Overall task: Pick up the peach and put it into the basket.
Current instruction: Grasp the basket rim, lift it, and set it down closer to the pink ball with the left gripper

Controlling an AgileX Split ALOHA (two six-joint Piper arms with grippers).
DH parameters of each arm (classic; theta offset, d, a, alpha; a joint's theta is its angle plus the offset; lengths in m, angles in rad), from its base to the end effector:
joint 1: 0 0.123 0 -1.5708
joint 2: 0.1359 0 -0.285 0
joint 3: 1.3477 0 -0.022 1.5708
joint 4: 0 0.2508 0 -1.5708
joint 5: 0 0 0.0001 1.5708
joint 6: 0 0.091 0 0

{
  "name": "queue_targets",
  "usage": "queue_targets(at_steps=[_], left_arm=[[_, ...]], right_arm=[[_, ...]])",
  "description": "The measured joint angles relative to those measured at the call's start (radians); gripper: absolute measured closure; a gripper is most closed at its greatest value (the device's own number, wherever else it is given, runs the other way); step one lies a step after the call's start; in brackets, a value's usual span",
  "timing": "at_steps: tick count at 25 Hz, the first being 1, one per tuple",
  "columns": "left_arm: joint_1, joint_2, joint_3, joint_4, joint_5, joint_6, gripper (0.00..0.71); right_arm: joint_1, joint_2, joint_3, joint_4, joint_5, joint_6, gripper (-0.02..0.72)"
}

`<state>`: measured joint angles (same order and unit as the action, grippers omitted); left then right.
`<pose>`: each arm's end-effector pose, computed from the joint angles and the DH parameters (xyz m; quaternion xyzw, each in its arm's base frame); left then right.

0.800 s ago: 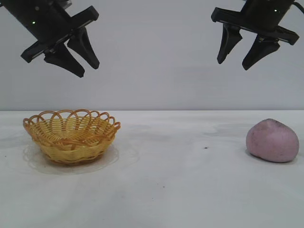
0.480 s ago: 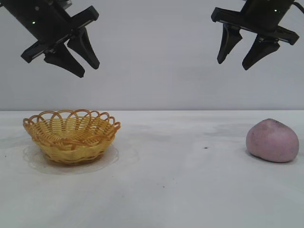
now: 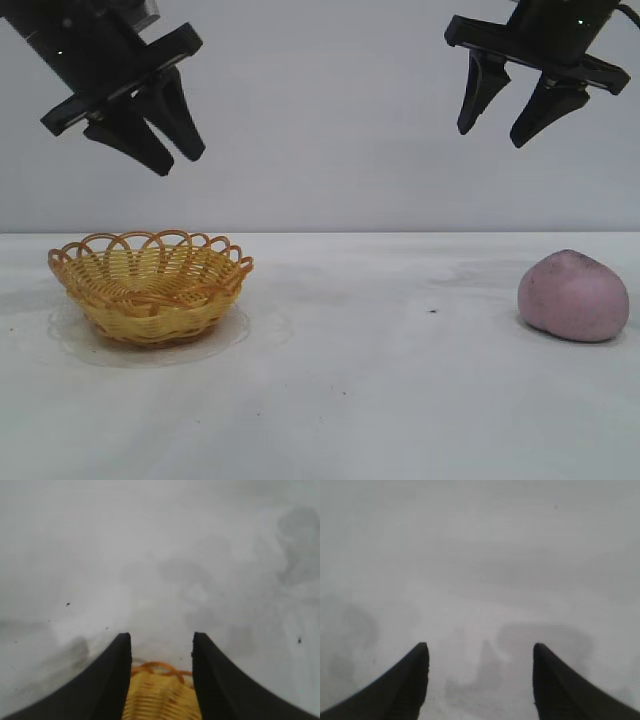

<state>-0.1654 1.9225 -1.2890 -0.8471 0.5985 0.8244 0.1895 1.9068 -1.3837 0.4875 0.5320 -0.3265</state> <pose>0.3939 -0.1048 0.1952 0.1742 0.9185 -0.2197 0.2788 0.4084 0.1004 0.2208 -0.0795 0.9374 0.1585 0.2997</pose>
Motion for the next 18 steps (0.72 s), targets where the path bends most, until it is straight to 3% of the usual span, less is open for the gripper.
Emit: queue_targets(at_steps=[12, 18], left_arm=[[0.0, 0.002, -0.121, 0.453, 0.255, -0.123, 0.421], [-0.008, 0.095, -0.262, 0.573, 0.433, -0.164, 0.421]], right_arm=[[0.0, 0.0, 0.0, 0.0, 0.004, 0.0, 0.275], [0.0, 0.0, 0.0, 0.0, 0.004, 0.0, 0.275]])
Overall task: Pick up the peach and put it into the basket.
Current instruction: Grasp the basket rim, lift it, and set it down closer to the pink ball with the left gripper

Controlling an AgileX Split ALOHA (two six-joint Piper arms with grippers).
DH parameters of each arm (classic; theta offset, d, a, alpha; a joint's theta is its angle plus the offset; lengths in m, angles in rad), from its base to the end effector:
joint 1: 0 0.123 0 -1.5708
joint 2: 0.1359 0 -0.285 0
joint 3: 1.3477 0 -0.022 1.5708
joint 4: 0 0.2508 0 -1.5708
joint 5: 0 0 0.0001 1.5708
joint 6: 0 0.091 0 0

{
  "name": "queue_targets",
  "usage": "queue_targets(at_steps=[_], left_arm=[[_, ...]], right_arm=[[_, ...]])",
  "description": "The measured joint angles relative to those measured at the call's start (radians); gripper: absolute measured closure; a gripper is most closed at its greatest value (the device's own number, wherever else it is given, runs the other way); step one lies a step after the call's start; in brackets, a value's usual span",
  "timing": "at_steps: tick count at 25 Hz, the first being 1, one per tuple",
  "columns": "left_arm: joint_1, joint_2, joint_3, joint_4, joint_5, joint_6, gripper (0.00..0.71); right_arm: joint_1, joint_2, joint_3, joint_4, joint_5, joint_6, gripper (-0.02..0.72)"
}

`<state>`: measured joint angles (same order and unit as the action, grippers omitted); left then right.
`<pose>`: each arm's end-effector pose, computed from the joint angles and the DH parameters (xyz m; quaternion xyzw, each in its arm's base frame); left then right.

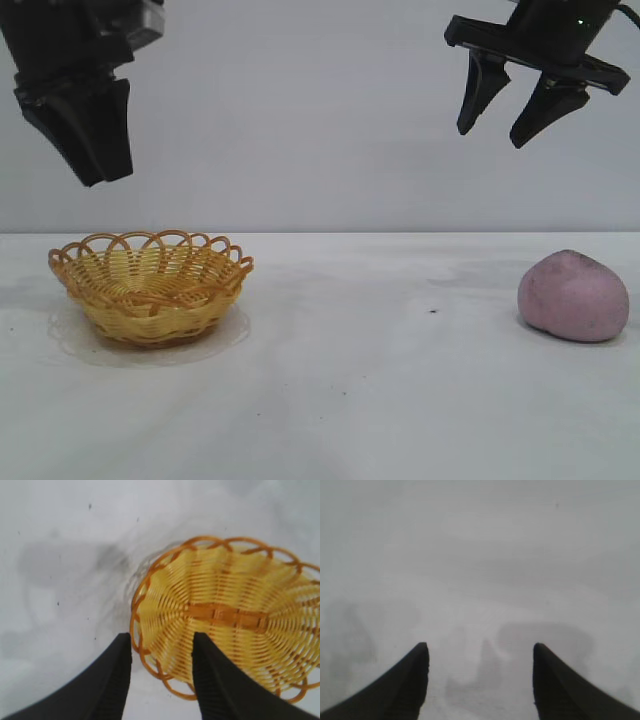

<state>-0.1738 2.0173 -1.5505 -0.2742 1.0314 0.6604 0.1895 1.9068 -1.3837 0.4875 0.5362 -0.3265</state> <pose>0.4034 -0.0923 0.2014 0.3446 0.9274 -0.0998 0.1062 0.4081 0.1005 0.2206 -0.0801 0.9379 0.1590 0.2978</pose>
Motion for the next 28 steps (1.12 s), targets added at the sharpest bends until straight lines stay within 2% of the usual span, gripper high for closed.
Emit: queue_targets(at_steps=[3, 8, 13, 21, 24, 25, 28], left_arm=[[-0.028, 0.074, -0.086, 0.06, 0.08, -0.004, 0.421], [-0.063, 0.153, -0.198, 0.115, 0.126, -0.03, 0.421], [-0.068, 0.218, -0.259, 0.143, 0.156, -0.037, 0.421], [-0.068, 0.286, -0.29, 0.144, 0.164, -0.04, 0.421], [-0.068, 0.292, -0.29, 0.146, 0.174, -0.037, 0.616], [-0.068, 0.292, -0.292, 0.144, 0.178, -0.035, 0.644], [-0.068, 0.292, -0.294, 0.135, 0.191, -0.055, 0.644]], right_arm=[[0.0, 0.0, 0.0, 0.0, 0.0, 0.0, 0.275], [0.0, 0.0, 0.0, -0.002, 0.0, 0.0, 0.275], [0.0, 0.0, 0.0, -0.006, 0.003, 0.0, 0.275], [0.0, 0.0, 0.0, -0.014, 0.006, 0.0, 0.275], [0.0, 0.0, 0.0, -0.018, 0.008, 0.0, 0.275], [0.0, 0.0, 0.0, -0.018, 0.008, 0.0, 0.275], [0.0, 0.0, 0.0, -0.022, 0.008, 0.0, 0.275]])
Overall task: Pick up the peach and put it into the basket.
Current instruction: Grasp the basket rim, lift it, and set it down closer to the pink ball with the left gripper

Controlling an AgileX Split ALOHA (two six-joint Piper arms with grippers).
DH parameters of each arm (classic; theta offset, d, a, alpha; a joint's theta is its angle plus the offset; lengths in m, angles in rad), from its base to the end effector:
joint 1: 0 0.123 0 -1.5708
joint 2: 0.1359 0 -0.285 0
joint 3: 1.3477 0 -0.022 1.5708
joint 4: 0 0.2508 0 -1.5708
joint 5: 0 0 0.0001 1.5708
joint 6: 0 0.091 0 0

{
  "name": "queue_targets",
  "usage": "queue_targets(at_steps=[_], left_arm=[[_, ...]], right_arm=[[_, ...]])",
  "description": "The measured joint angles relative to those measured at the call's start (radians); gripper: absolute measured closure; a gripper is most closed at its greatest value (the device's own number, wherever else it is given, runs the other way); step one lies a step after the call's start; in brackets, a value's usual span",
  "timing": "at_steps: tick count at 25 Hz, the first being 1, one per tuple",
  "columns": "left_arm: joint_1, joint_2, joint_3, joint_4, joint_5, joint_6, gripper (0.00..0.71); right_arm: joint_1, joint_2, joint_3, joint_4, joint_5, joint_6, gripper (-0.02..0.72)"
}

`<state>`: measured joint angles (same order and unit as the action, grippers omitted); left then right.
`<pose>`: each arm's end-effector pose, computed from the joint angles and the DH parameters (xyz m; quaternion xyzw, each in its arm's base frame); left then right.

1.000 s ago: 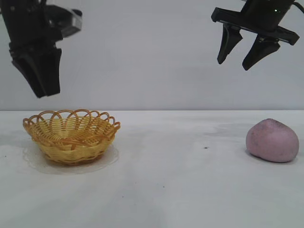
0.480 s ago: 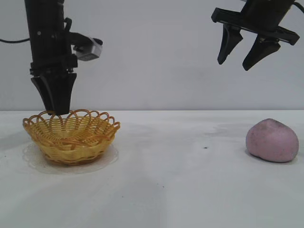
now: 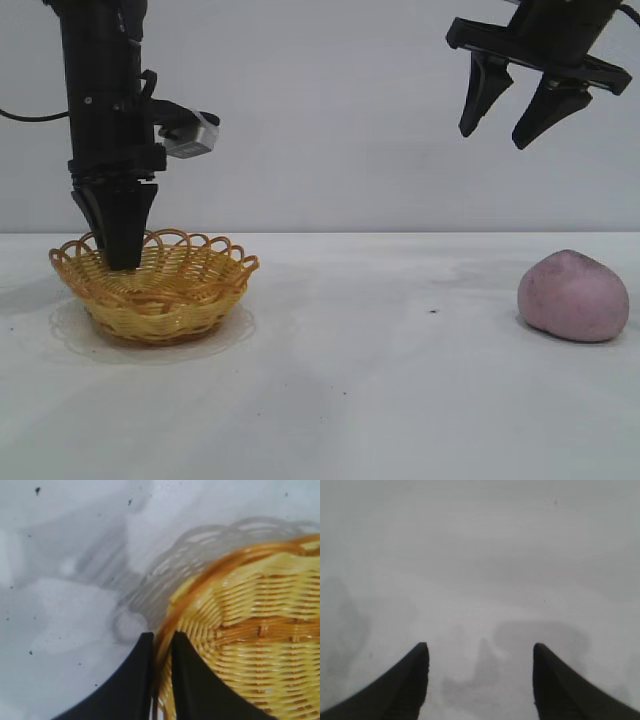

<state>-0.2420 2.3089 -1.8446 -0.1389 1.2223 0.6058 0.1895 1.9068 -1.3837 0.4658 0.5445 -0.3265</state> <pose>0.4413 -0.1211 0.1438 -0.3878 -0.9193 0.0664 0.0023 0.4074 0.0997 0.2198 -0.0885 0.9394 0.1520 0.2942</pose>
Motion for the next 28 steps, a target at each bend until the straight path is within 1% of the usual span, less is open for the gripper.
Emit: queue_targets(at_steps=[1, 2, 4, 5, 6, 10, 14, 16, 18, 20, 22, 26, 28], left_arm=[[0.0, 0.0, 0.0, -0.001, 0.0, -0.032, 0.644], [0.0, 0.0, 0.0, -0.003, 0.005, -0.071, 0.644], [0.0, -0.004, 0.0, -0.016, 0.007, -0.149, 0.644], [0.0, -0.008, 0.0, -0.027, 0.007, -0.188, 0.71], [0.0, -0.015, 0.0, -0.037, 0.007, -0.246, 0.71], [0.0, -0.047, 0.0, -0.11, 0.001, -0.374, 0.71], [0.0, -0.091, 0.0, -0.169, -0.001, -0.469, 0.71], [-0.001, -0.124, 0.027, -0.199, -0.003, -0.492, 0.71], [-0.007, -0.162, 0.083, -0.241, -0.017, -0.509, 0.71], [-0.014, -0.211, 0.177, -0.282, -0.07, -0.521, 0.71], [-0.02, -0.259, 0.282, -0.333, -0.161, -0.525, 0.71], [-0.037, -0.344, 0.504, -0.491, -0.366, -0.523, 0.71], [-0.045, -0.355, 0.58, -0.575, -0.436, -0.504, 0.71]], right_arm=[[0.0, 0.0, 0.0, 0.0, 0.0, 0.0, 0.275], [0.0, 0.0, 0.0, 0.0, 0.0, 0.0, 0.323], [0.0, 0.0, 0.0, -0.002, 0.0, 0.0, 0.322], [0.0, 0.0, 0.0, -0.002, 0.0, 0.0, 0.322], [0.0, 0.0, 0.0, -0.004, 0.0, 0.0, 0.322], [0.0, 0.0, 0.0, -0.004, 0.0, 0.0, 0.322], [0.0, 0.0, 0.0, -0.006, 0.0, 0.0, 0.322], [0.0, 0.0, 0.0, -0.006, 0.0, 0.0, 0.322], [0.0, 0.0, 0.0, -0.006, 0.0, 0.0, 0.322], [0.0, 0.0, 0.0, -0.008, 0.0, 0.0, 0.322], [0.0, 0.0, 0.0, -0.008, 0.0, 0.0, 0.322], [0.0, 0.0, 0.0, -0.008, -0.004, 0.0, 0.322], [0.0, 0.0, 0.0, -0.008, -0.006, 0.0, 0.322]])
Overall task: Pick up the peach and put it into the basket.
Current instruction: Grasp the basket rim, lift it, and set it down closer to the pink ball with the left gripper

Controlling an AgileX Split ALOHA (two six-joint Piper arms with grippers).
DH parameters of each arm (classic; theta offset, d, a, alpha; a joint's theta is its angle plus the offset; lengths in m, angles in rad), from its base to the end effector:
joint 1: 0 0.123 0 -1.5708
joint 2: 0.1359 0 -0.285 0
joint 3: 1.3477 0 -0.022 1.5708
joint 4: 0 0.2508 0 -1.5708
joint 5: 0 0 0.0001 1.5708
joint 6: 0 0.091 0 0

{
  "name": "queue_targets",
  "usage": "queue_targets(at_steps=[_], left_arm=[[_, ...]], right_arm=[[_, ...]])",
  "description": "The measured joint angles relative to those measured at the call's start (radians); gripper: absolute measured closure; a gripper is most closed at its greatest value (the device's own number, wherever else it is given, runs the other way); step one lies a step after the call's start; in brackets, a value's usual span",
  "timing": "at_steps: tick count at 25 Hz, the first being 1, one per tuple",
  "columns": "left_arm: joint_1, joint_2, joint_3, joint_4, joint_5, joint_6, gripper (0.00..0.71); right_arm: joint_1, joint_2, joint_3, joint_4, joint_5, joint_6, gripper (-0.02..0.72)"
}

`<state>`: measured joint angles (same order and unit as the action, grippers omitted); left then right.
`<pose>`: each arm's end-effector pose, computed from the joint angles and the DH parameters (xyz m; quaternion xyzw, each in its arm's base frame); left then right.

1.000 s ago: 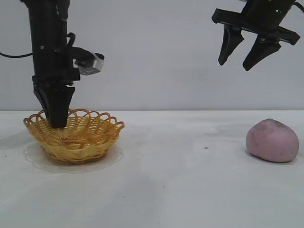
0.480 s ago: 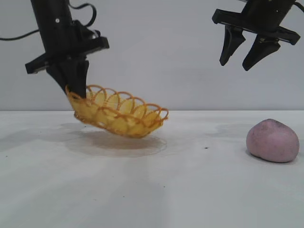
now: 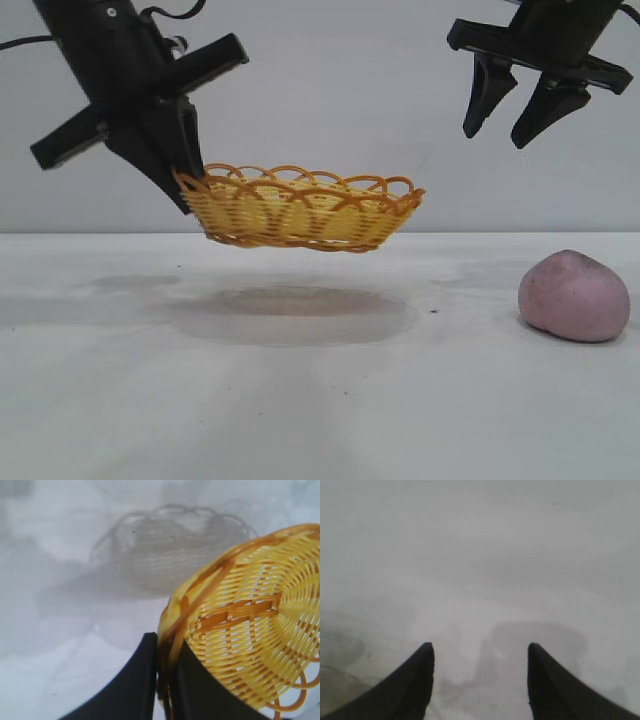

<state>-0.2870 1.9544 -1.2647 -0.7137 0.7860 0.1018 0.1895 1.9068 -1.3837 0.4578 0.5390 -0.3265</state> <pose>0.3582 -0.1497 0.1698 -0.0389 0.9587 -0.2753 0.0601 0.4078 0.0993 0.2199 -0.0906 0.9390 0.1485 0.2968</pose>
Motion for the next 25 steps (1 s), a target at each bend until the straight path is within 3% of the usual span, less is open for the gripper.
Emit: queue_targets(at_steps=[5, 10, 15, 16, 18, 22, 25], left_arm=[[-0.016, 0.0, 0.116, -0.102, -0.113, 0.025, 0.71], [-0.02, 0.03, 0.122, -0.192, -0.154, 0.049, 0.71], [-0.035, 0.057, 0.122, -0.196, -0.167, 0.062, 0.71], [-0.035, 0.059, 0.122, -0.196, -0.167, 0.063, 0.644], [-0.035, 0.059, 0.122, -0.201, -0.167, 0.064, 0.644], [-0.035, 0.059, 0.122, -0.207, -0.168, 0.064, 0.413], [-0.035, 0.059, 0.122, -0.209, -0.155, 0.066, 0.296]], right_arm=[[0.0, 0.0, 0.0, 0.0, -0.004, 0.0, 0.322], [0.0, 0.0, 0.0, 0.0, -0.018, 0.0, 0.322], [0.0, 0.0, 0.0, 0.0, -0.019, 0.0, 0.322], [0.0, 0.0, 0.0, 0.0, -0.019, 0.0, 0.322], [0.0, 0.0, 0.0, 0.0, -0.019, 0.0, 0.322], [0.0, 0.0, 0.0, 0.0, -0.019, 0.0, 0.322], [0.0, 0.0, 0.0, 0.0, -0.019, 0.0, 0.322]])
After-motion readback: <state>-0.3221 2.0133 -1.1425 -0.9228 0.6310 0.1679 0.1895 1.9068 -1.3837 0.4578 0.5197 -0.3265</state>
